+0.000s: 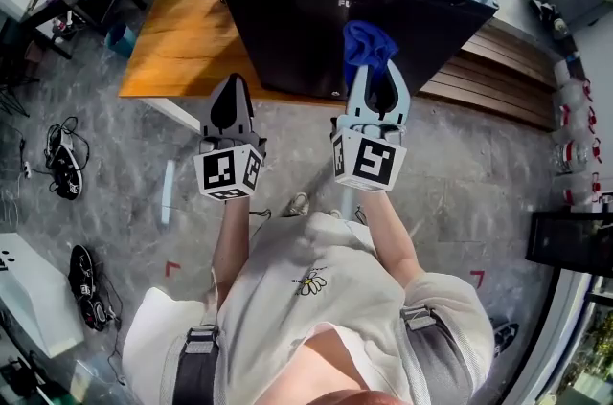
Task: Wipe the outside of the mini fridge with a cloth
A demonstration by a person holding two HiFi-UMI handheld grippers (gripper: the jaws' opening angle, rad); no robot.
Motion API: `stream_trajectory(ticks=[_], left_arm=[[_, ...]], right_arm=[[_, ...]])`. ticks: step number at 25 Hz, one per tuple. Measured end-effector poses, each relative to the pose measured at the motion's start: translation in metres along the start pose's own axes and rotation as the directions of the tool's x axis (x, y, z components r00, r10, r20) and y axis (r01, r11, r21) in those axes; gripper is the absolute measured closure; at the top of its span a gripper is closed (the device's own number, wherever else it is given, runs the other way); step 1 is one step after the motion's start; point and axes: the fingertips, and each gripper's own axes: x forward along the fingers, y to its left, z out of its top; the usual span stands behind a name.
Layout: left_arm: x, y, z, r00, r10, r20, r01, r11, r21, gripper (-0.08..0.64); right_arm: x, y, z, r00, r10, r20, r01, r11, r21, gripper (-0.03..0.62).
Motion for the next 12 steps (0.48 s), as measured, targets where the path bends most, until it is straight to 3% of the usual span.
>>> stream_trajectory(ticks=[6, 12], left_arm=[[-0.010, 0.014, -0.001, 1.000, 0.021, 0.007, -0.021, 1.000, 0.002, 0.555], [-0.027, 0.046, -0.008, 0.997, 0.076, -0.011, -0.076, 0.997, 0.003, 0.555]], right_arm=[[0.032, 0.111, -0.016, 0.979, 0.199, 0.032, -0.200, 0.979, 0.034, 0.531], [0.060, 0.182, -0.055, 0.958, 0.281, -0.060, -0.282, 0.959, 0.001, 0.531]])
